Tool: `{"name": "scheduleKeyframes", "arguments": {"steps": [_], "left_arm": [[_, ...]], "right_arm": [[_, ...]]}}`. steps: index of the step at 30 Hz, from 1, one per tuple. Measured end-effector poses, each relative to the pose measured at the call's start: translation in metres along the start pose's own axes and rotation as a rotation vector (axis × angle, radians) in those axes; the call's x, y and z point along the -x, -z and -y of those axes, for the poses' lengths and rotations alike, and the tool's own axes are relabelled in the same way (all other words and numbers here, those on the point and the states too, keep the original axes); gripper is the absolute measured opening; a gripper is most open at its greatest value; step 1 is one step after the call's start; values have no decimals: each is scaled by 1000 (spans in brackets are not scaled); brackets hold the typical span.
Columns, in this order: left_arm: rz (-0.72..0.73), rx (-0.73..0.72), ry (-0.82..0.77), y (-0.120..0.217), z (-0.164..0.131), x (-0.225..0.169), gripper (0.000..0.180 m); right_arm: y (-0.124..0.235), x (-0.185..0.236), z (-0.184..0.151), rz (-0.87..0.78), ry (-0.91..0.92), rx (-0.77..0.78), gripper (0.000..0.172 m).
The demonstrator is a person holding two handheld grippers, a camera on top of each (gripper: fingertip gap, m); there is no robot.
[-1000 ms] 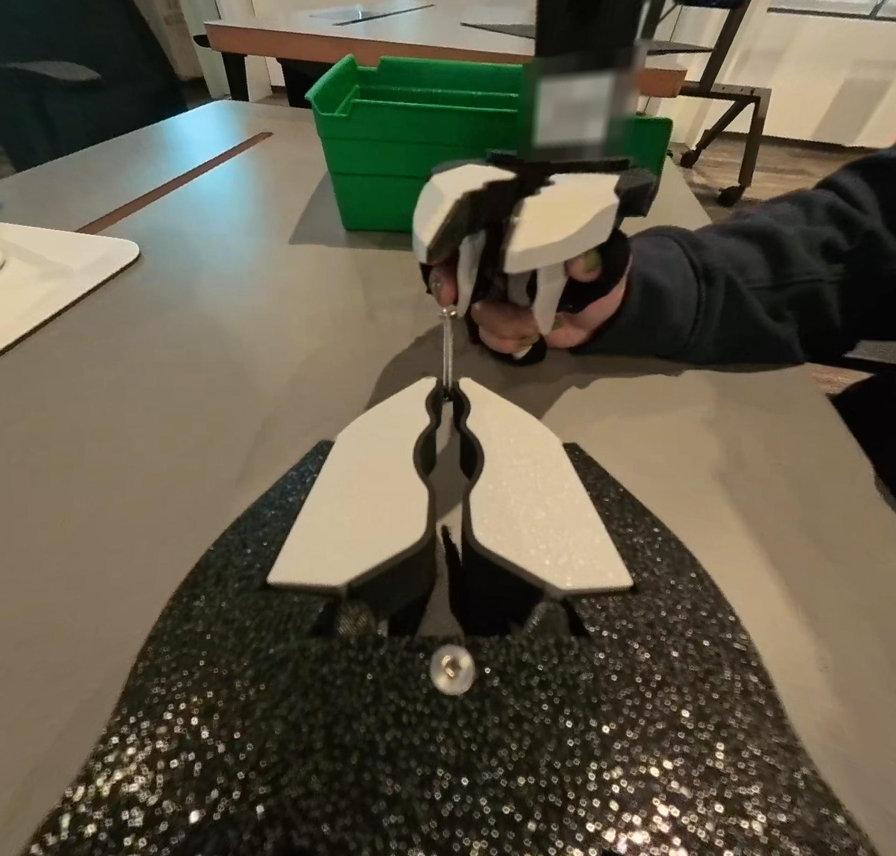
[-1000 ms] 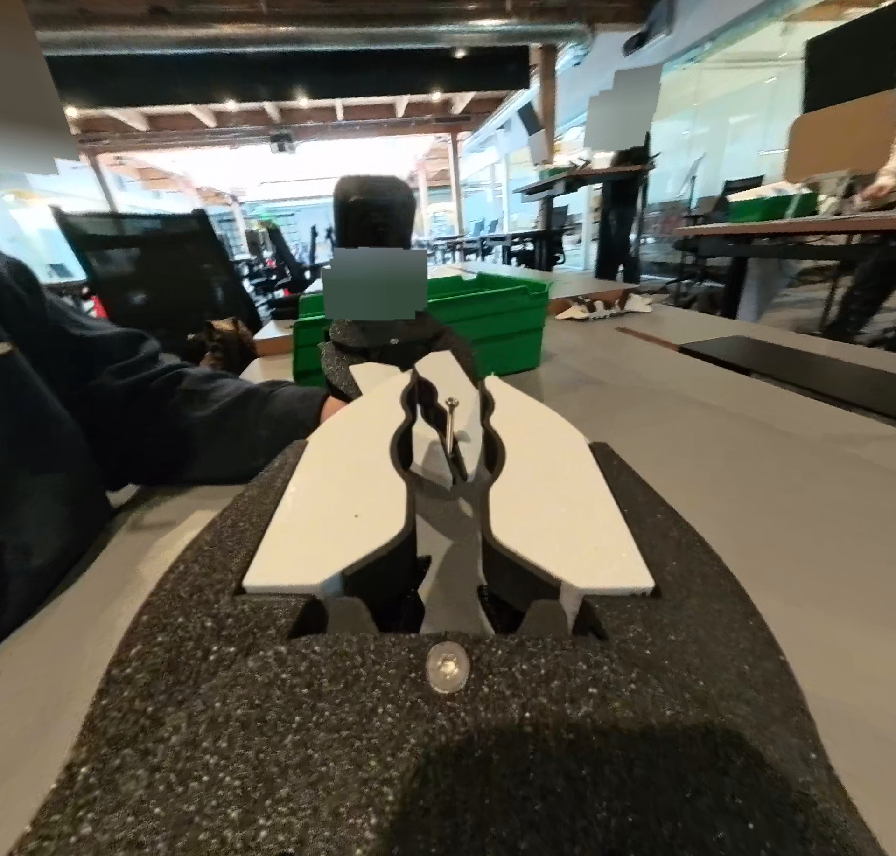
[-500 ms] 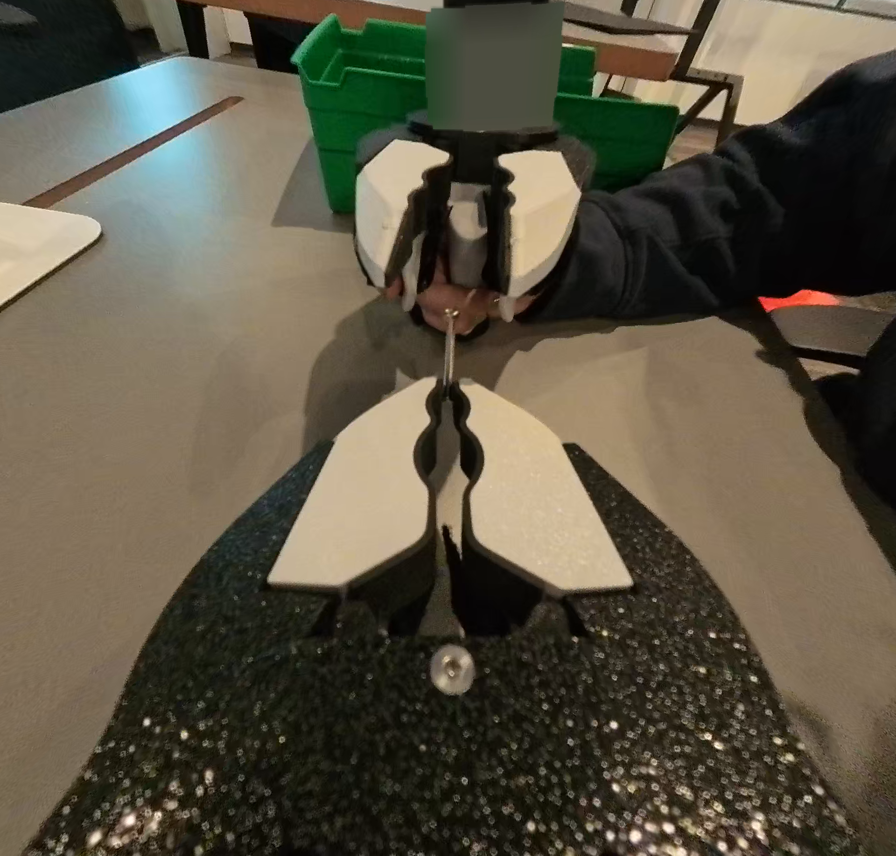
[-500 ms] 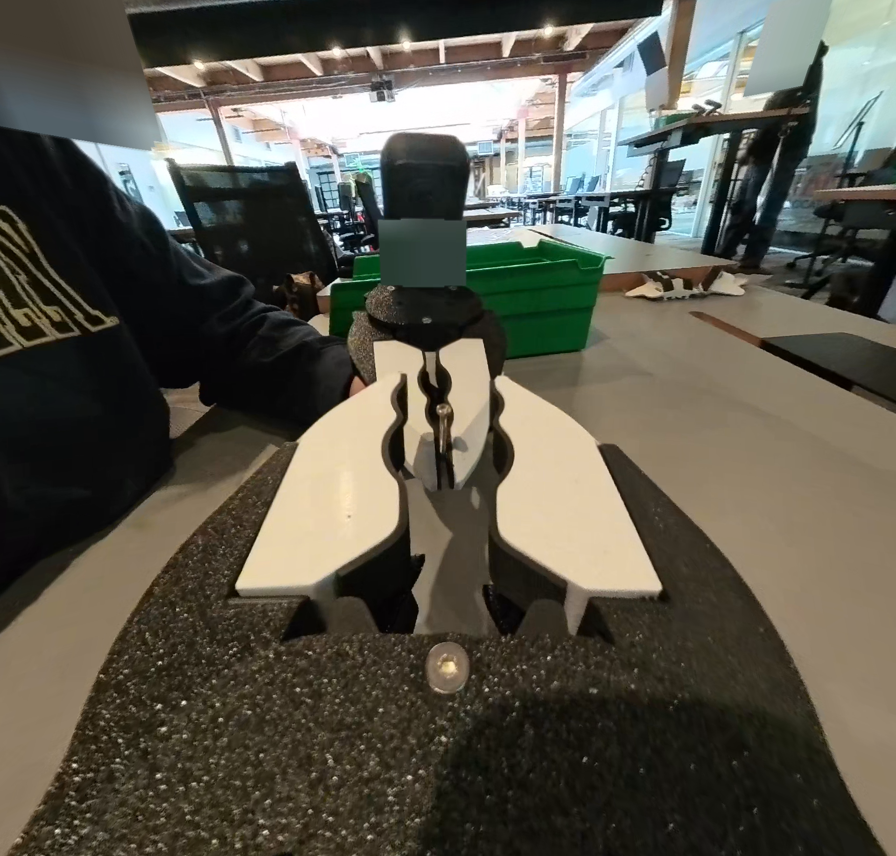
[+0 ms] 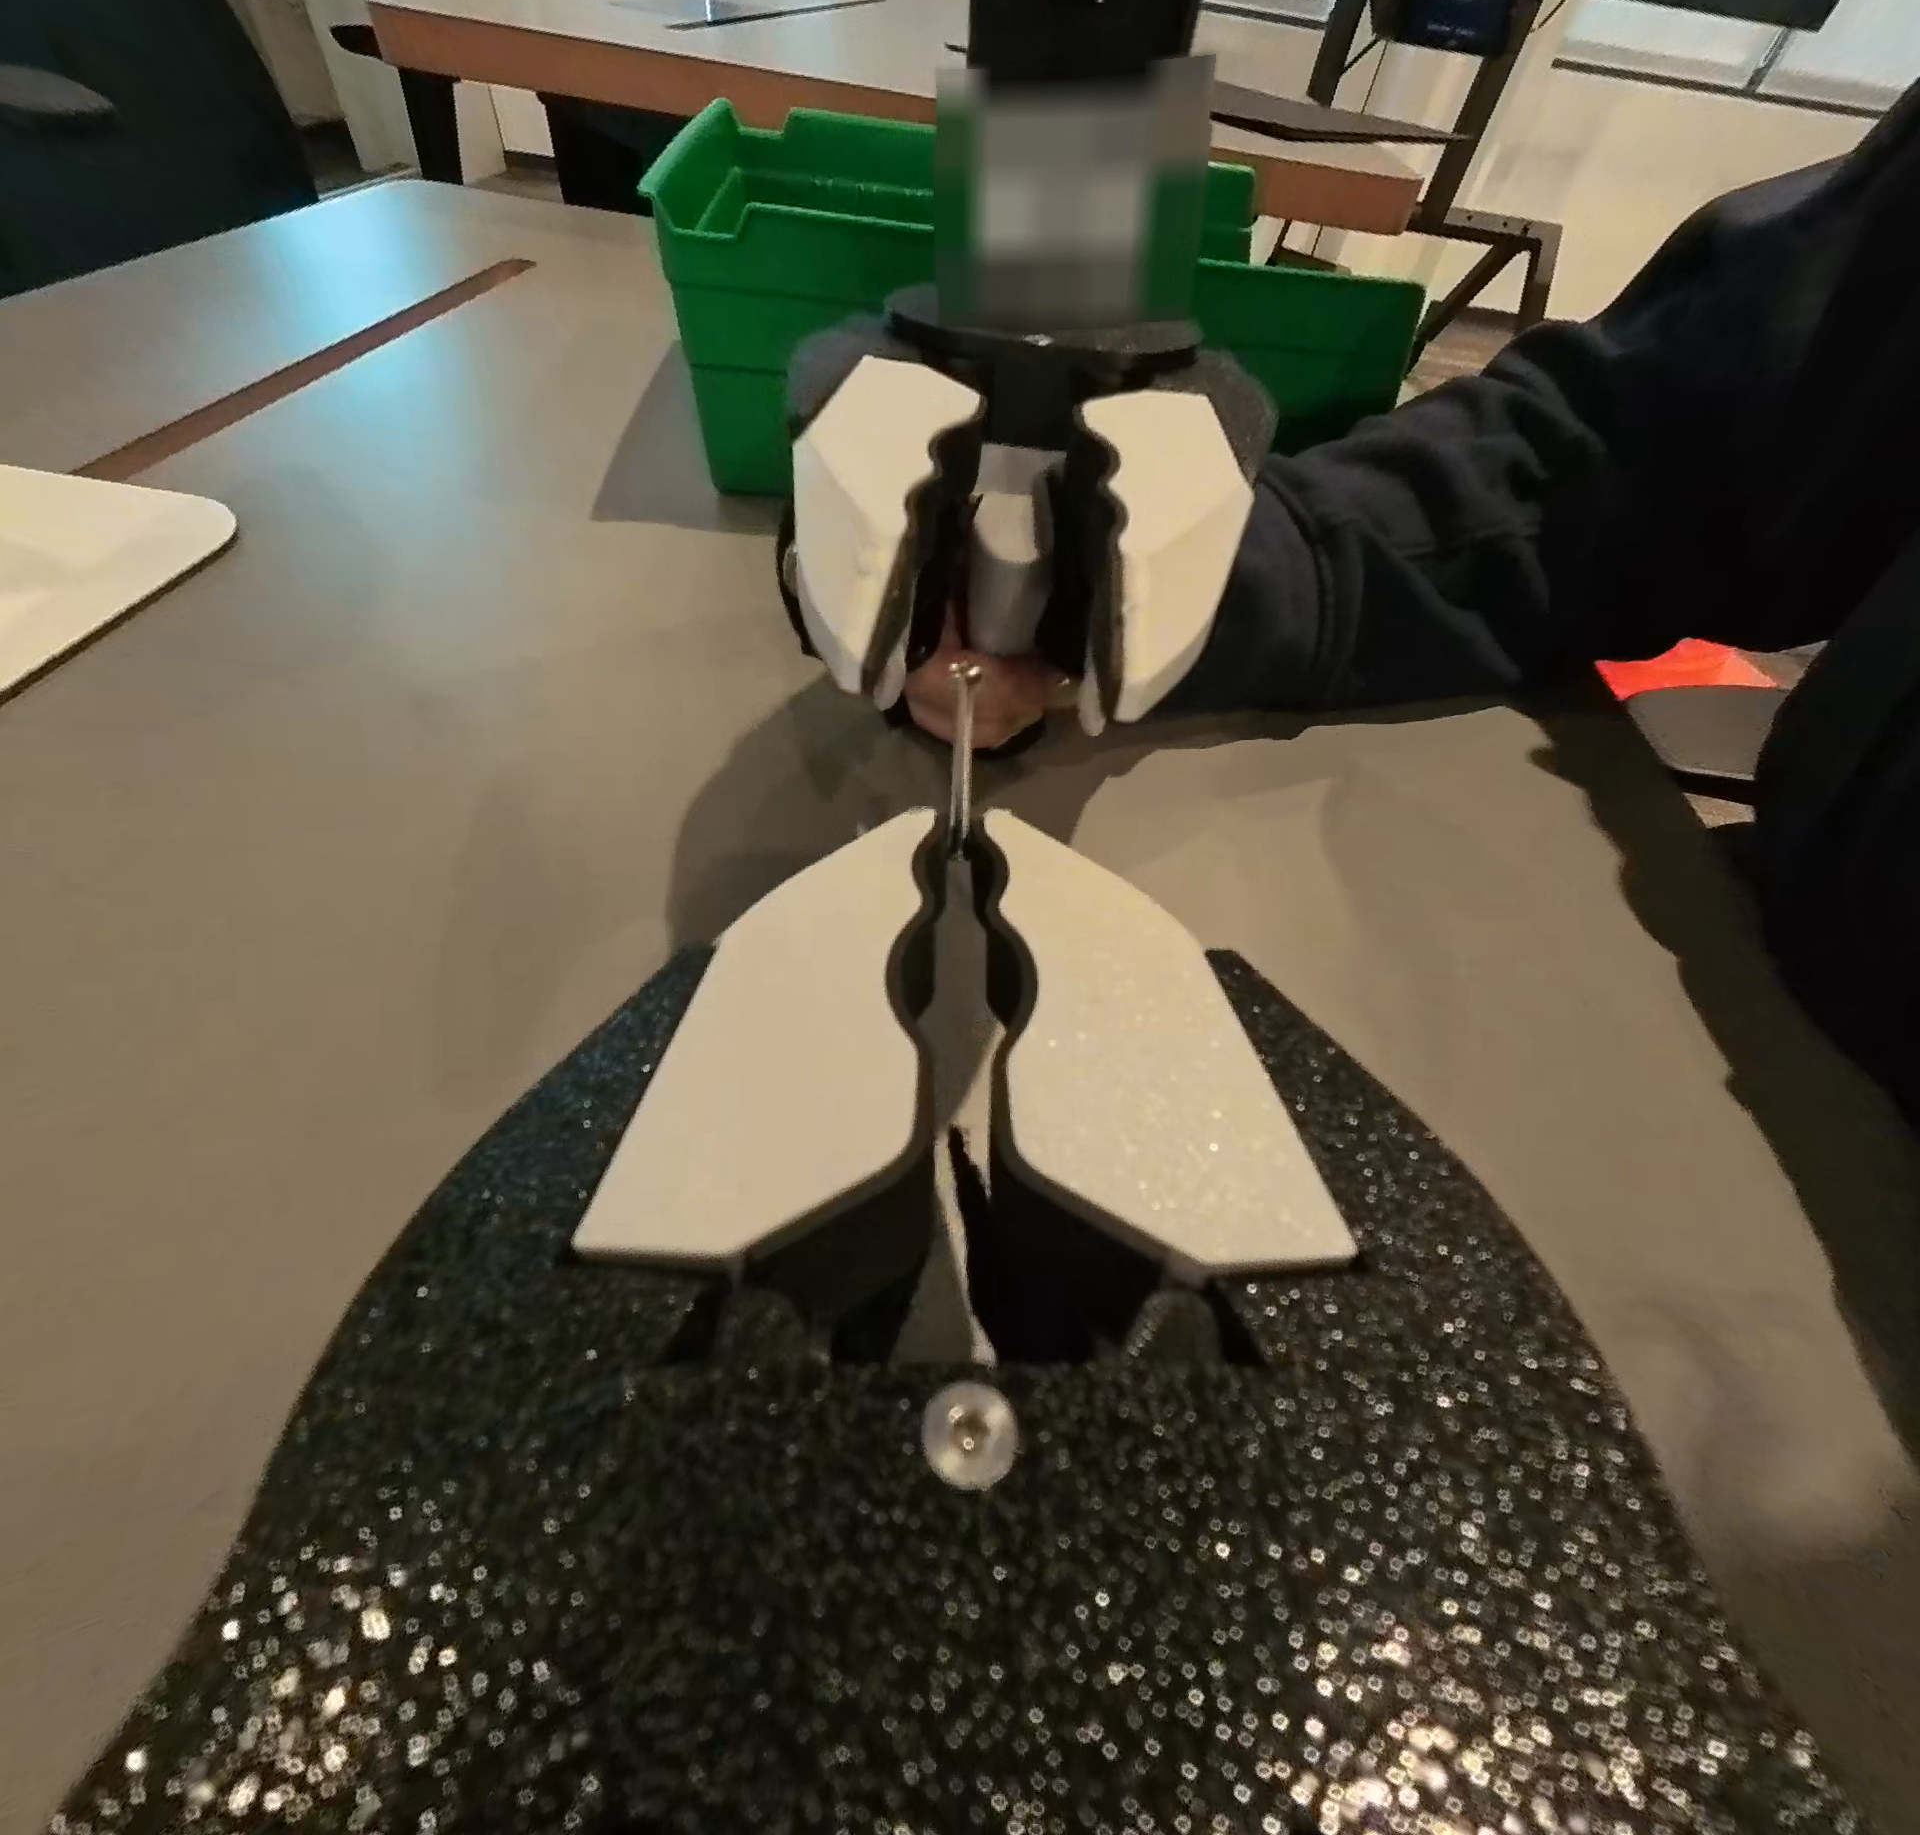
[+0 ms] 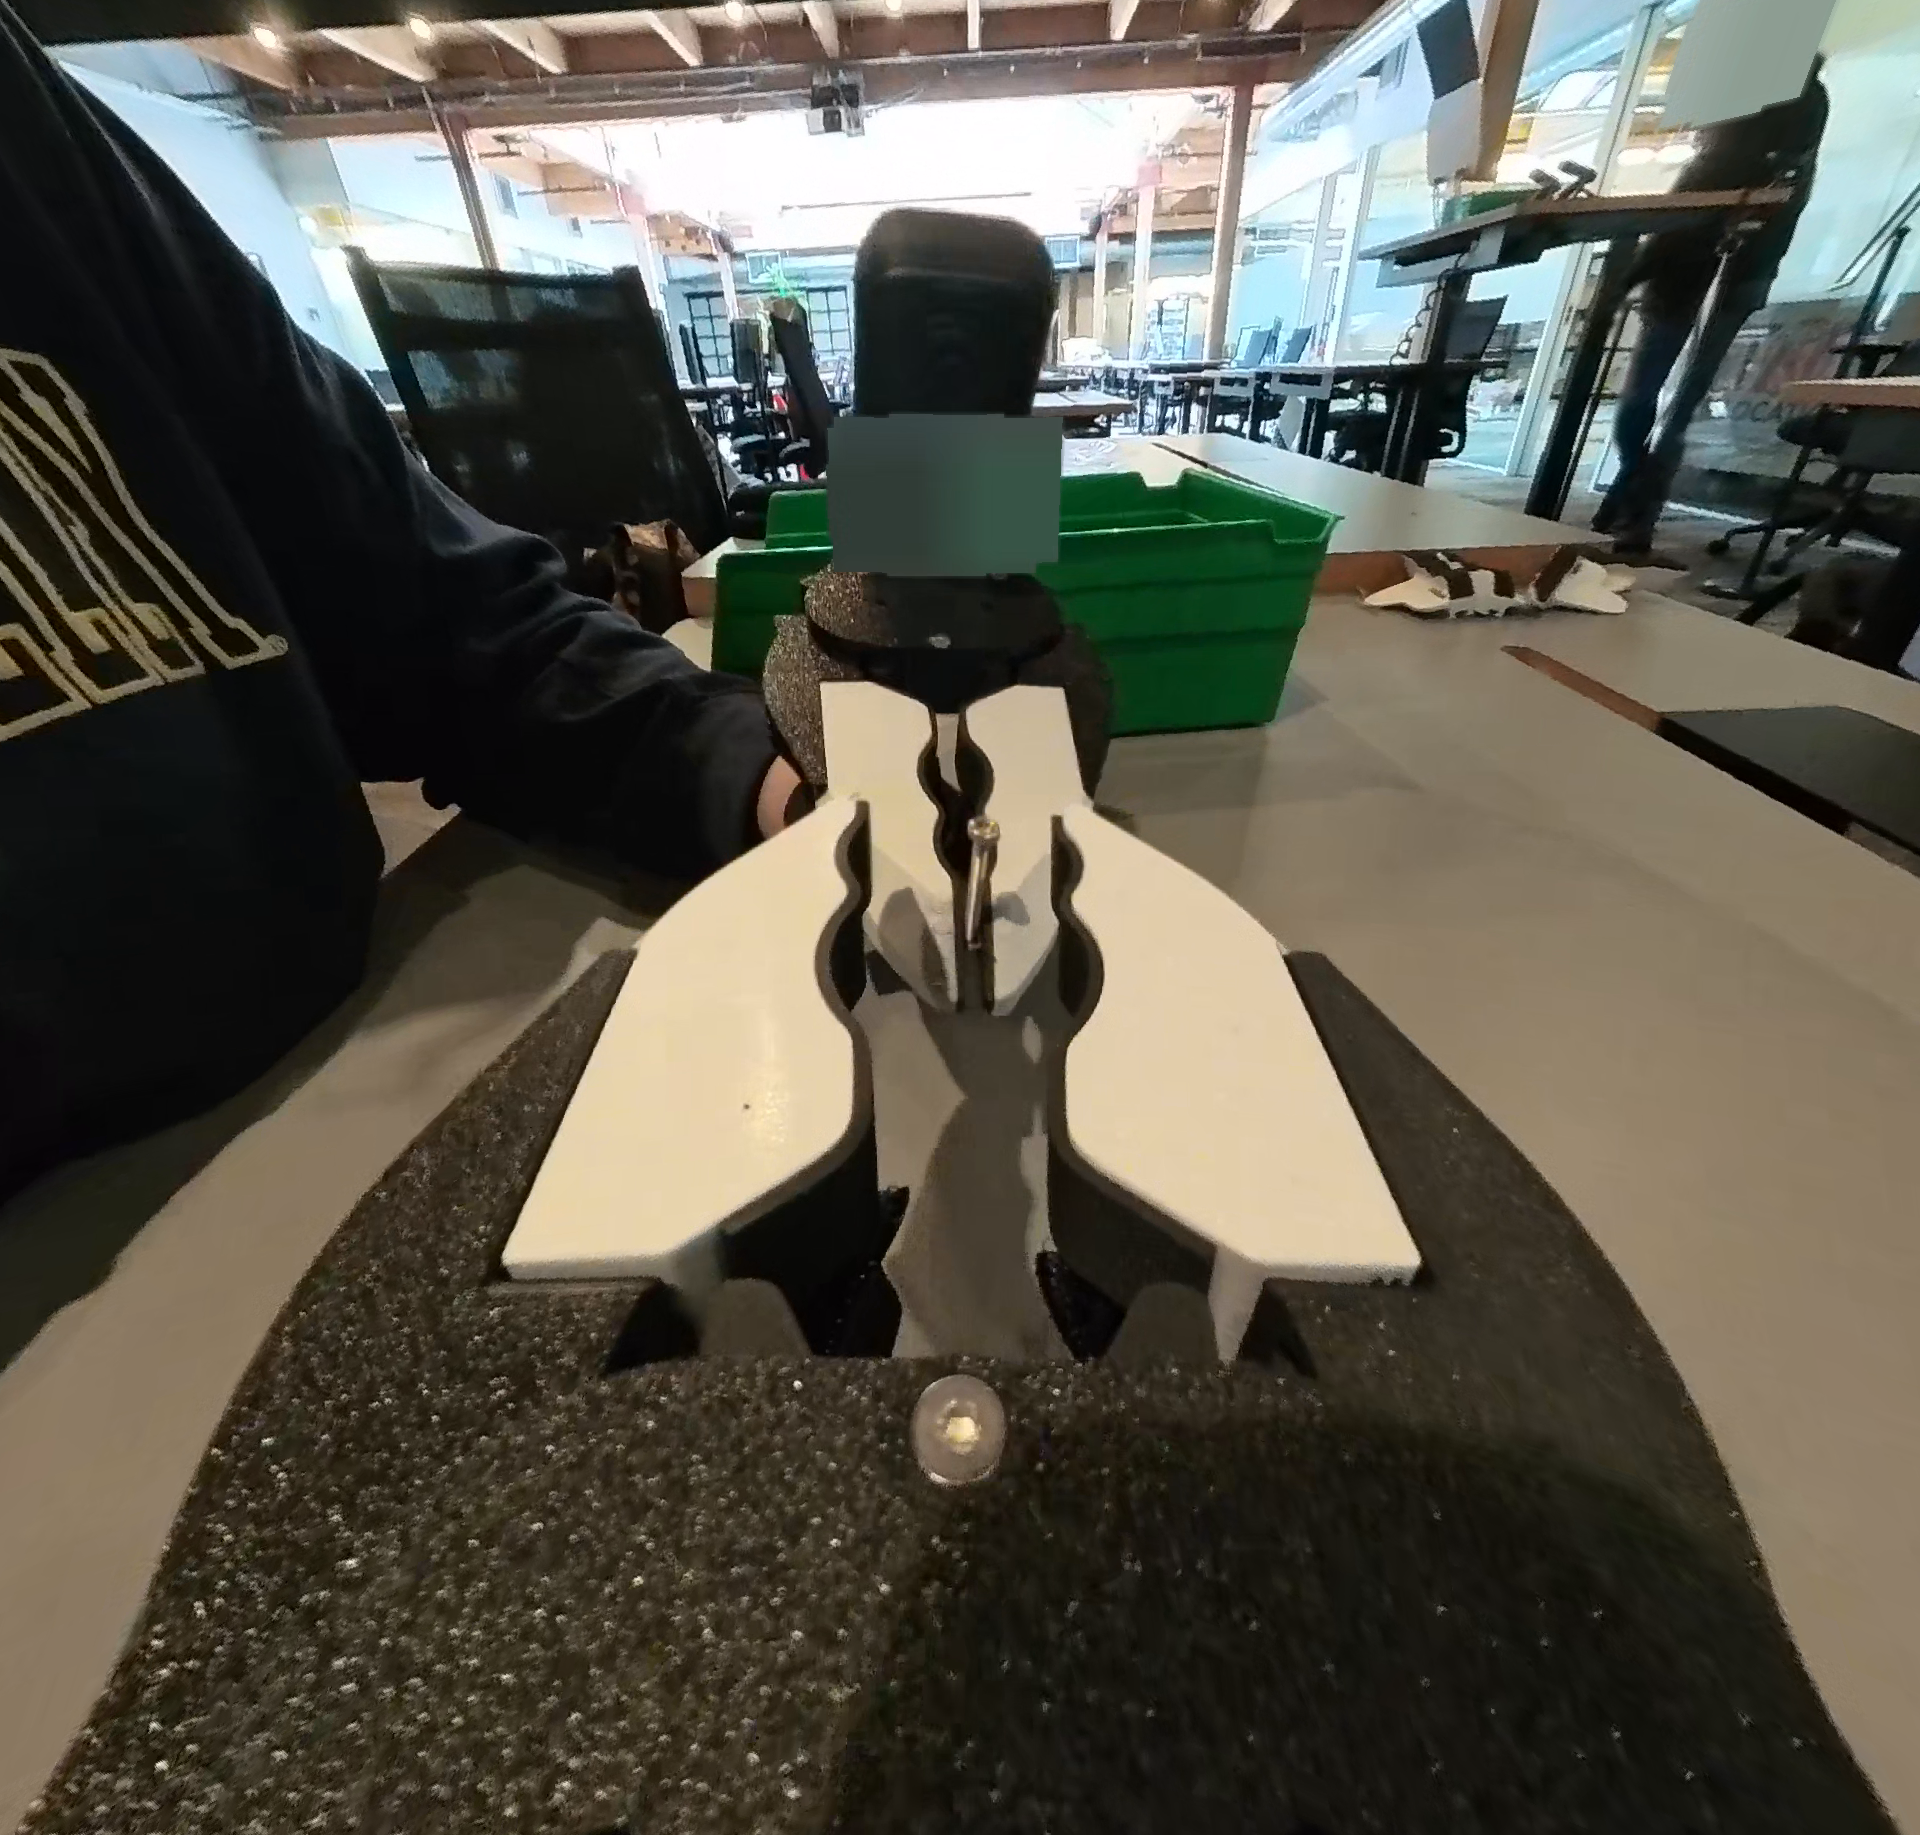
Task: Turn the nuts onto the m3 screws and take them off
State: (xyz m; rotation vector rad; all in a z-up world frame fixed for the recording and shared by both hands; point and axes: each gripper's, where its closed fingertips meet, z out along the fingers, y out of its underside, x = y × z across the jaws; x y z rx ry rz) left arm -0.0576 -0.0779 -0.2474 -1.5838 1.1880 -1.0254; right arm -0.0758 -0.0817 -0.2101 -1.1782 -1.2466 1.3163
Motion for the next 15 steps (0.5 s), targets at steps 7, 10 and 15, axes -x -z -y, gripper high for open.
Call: {"name": "scheduleKeyframes", "arguments": {"steps": [7, 10, 15], "left_arm": [[-7, 38, -26, -4, -4, -3, 3], [-12, 41, -24, -4, -5, -3, 3], [-15, 28, -11, -3, -3, -2, 3]], "right_arm": [[-1, 2, -2, 23, -7, 15, 35], [1, 1, 1, 27, -20, -10, 34], [5, 2, 5, 38, -33, -44, 26]]}}
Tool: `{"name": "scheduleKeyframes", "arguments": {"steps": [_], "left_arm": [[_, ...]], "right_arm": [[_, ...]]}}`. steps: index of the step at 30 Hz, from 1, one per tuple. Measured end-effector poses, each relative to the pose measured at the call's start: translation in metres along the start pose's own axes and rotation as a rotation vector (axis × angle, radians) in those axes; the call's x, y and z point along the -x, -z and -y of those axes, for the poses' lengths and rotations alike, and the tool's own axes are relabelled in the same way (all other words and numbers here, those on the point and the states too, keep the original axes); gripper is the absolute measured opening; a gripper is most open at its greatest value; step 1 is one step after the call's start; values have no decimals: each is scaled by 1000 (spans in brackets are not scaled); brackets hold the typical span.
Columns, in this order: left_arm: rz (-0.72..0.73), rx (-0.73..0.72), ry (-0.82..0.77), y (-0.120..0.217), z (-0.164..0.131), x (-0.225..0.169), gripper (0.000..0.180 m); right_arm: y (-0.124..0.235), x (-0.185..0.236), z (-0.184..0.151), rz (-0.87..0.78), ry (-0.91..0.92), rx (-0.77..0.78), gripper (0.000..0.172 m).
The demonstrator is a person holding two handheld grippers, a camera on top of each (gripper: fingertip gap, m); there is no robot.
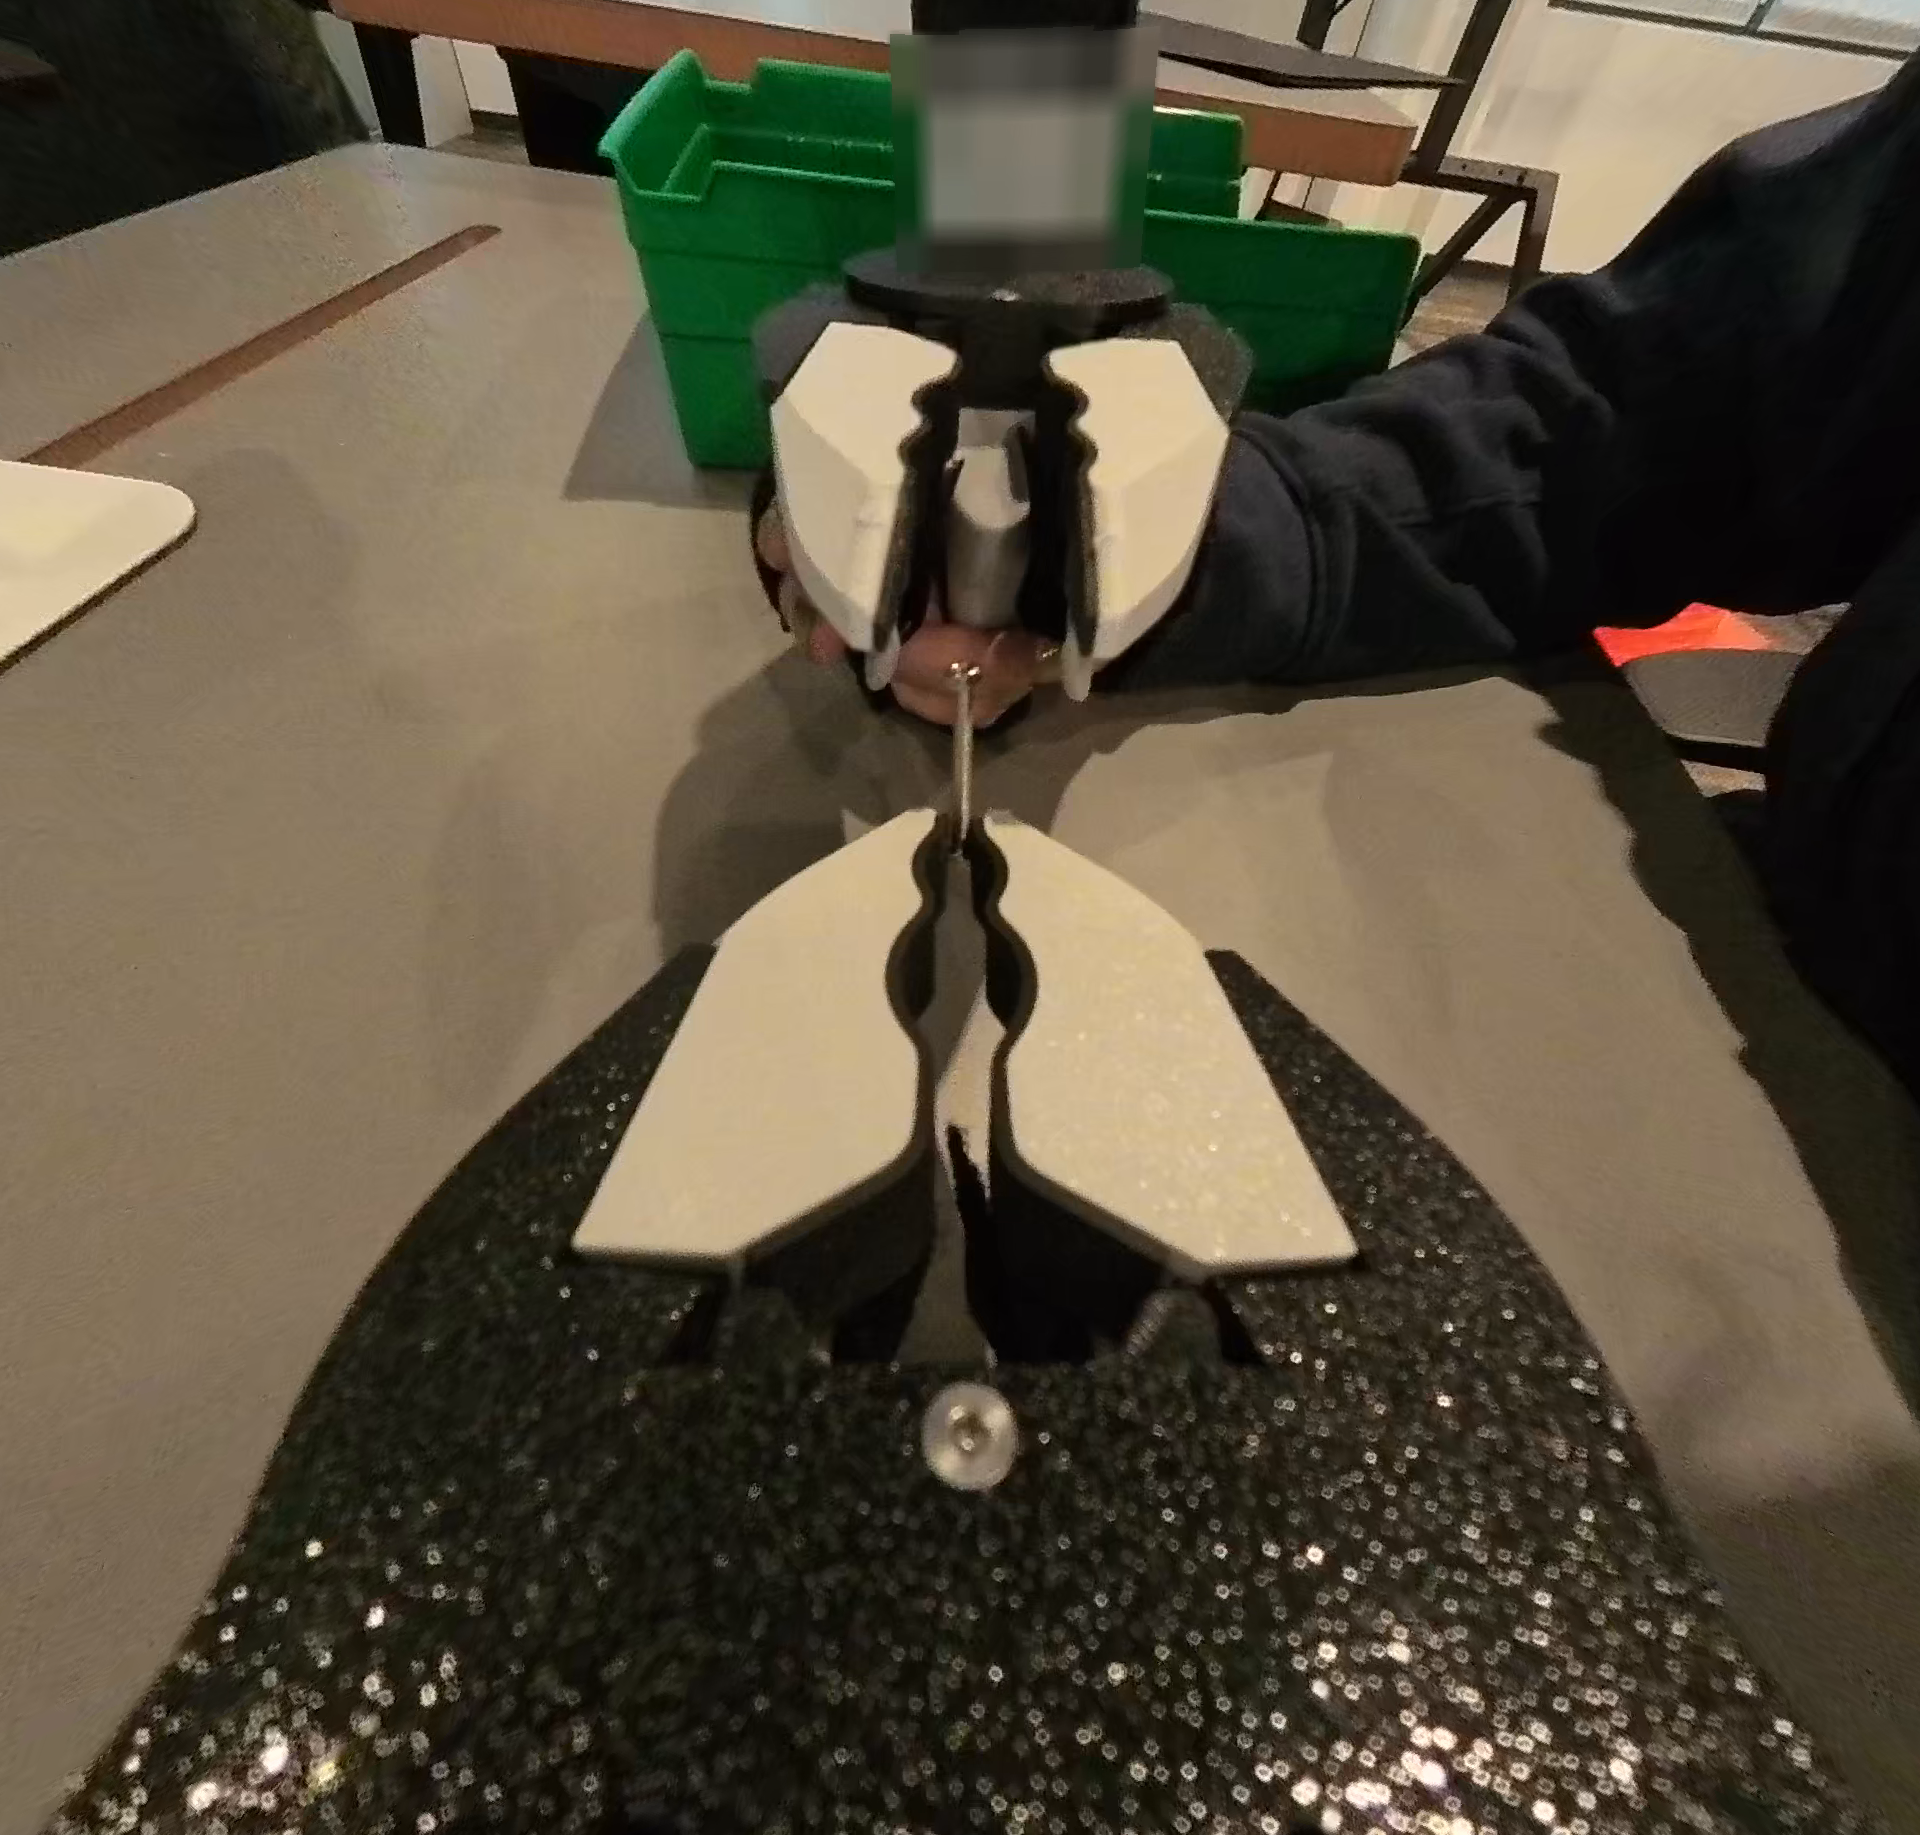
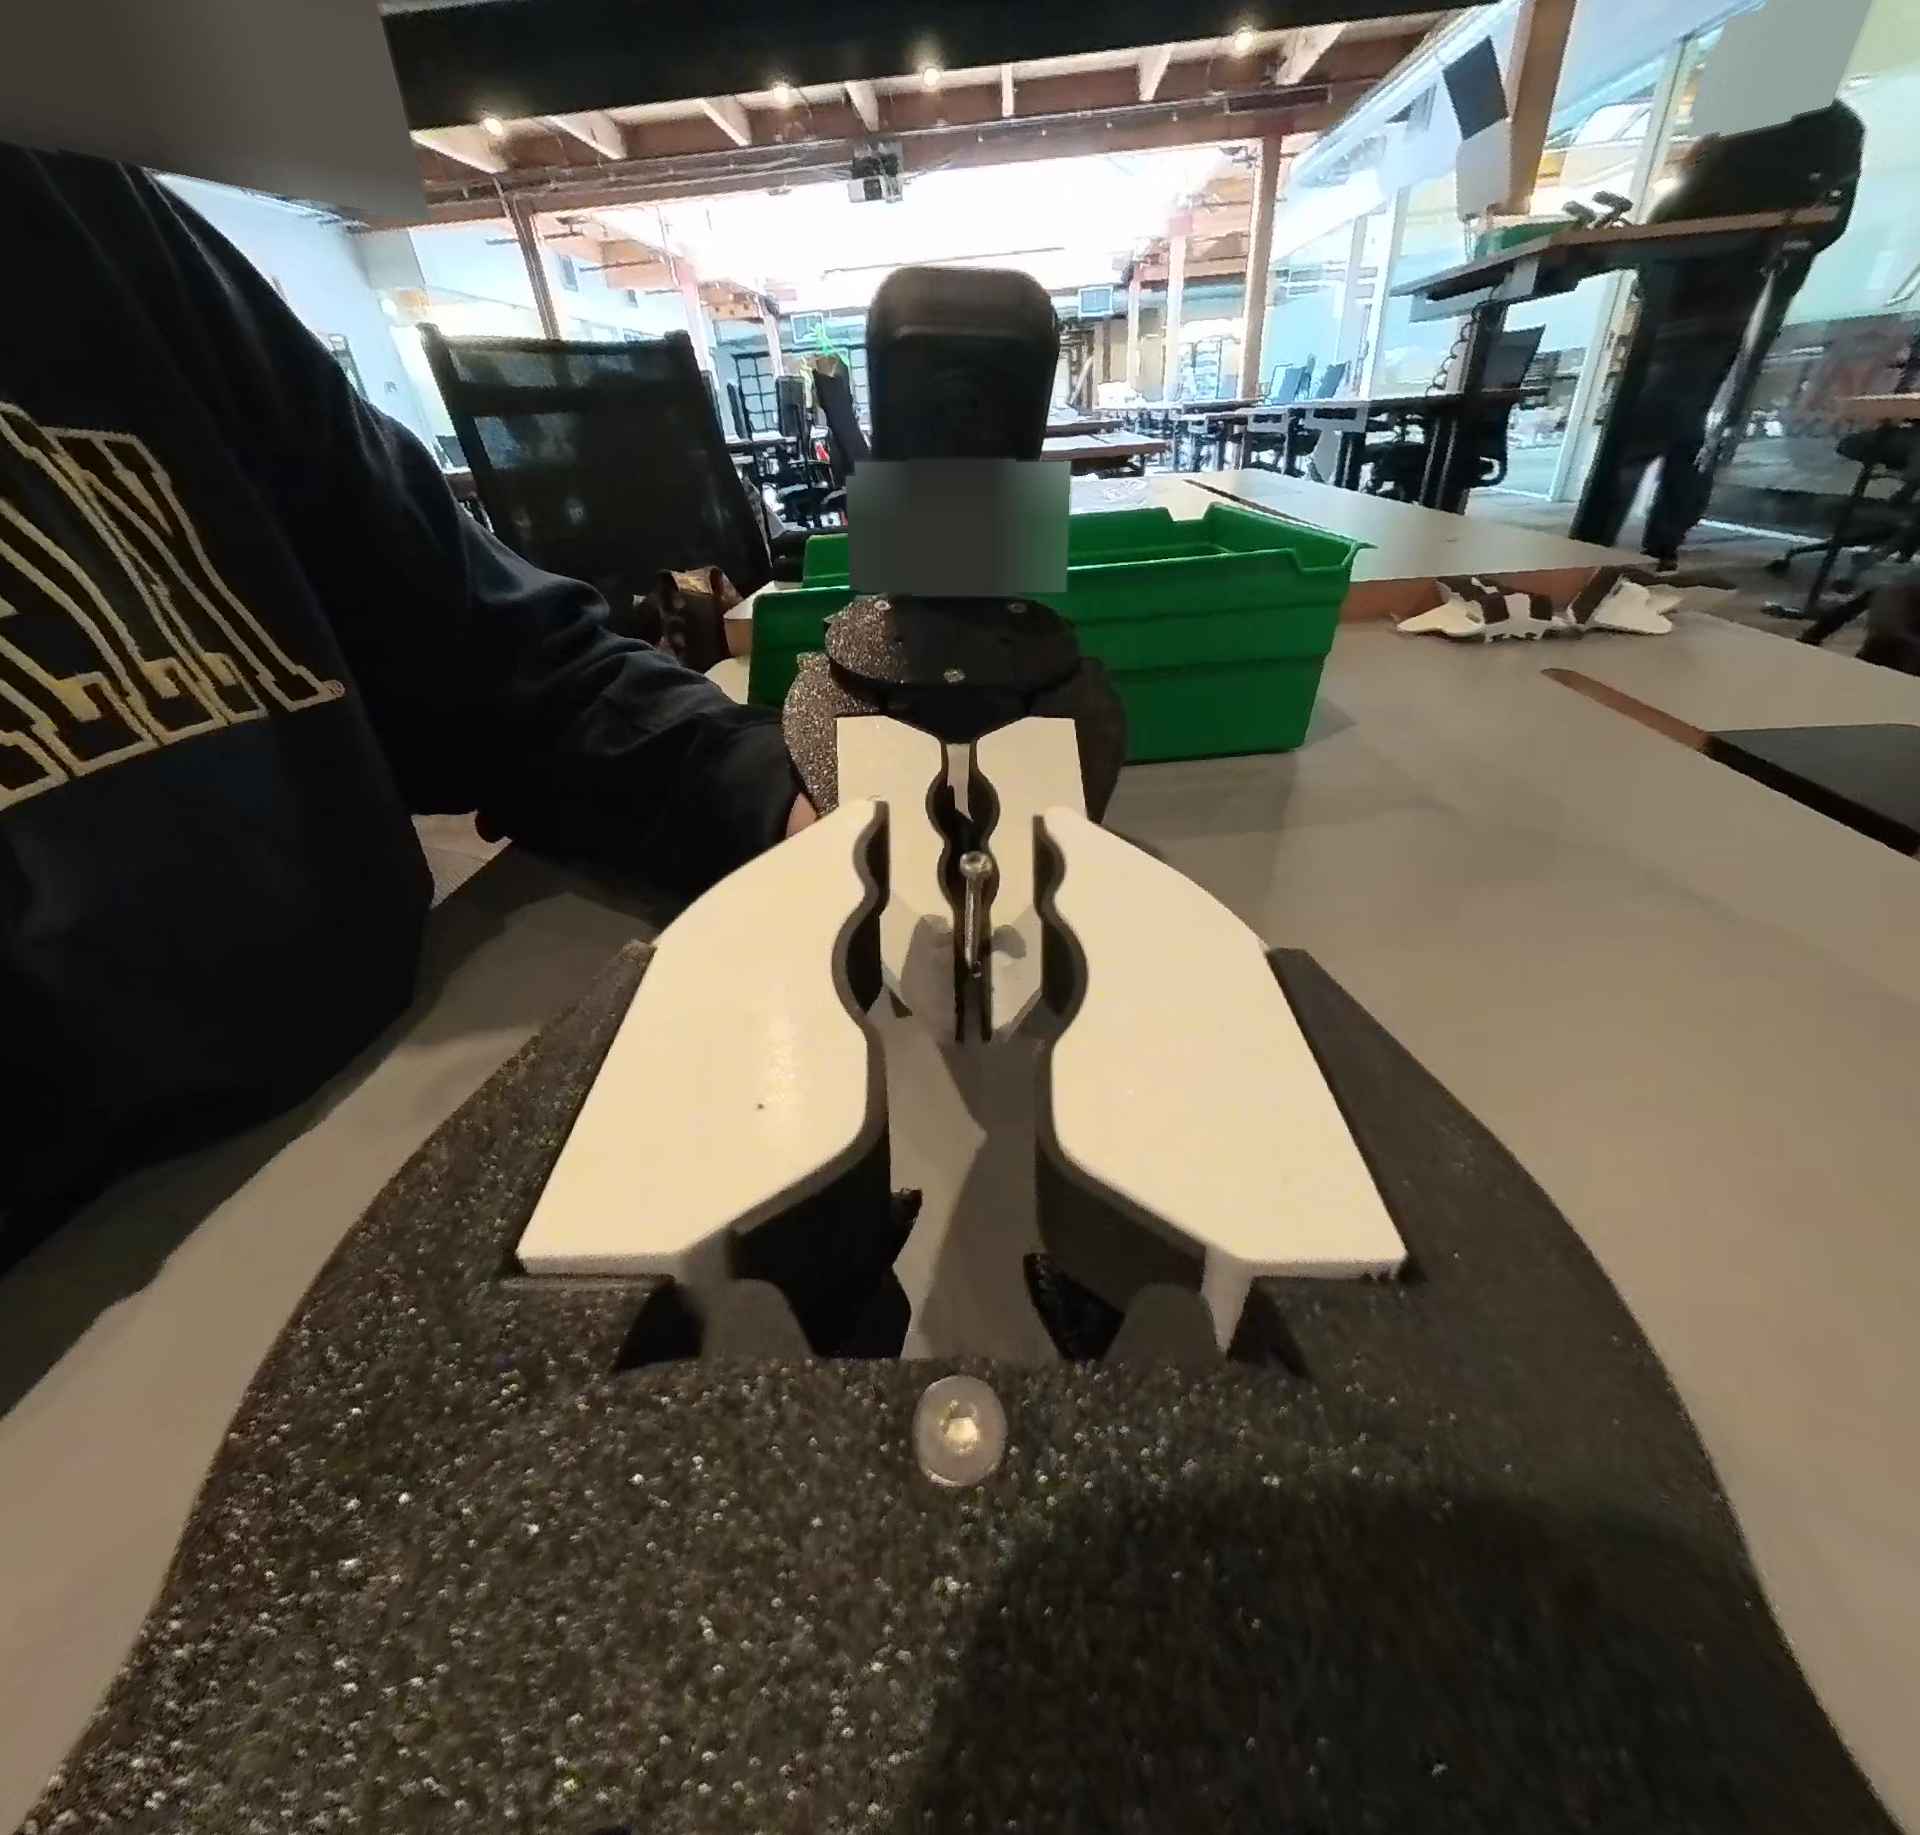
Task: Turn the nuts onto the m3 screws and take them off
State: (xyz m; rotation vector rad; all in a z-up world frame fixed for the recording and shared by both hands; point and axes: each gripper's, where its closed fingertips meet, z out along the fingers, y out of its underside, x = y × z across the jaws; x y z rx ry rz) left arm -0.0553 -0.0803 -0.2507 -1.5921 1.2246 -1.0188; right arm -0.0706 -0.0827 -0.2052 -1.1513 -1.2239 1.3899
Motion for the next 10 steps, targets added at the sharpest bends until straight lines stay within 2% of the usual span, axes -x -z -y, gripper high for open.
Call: {"name": "scheduleKeyframes", "arguments": {"steps": [10], "left_arm": [[-7, 19, -5, -1, -2, -1, 3]], "right_arm": [[-6, 3, -8, 13, 15, 63, 23]]}}
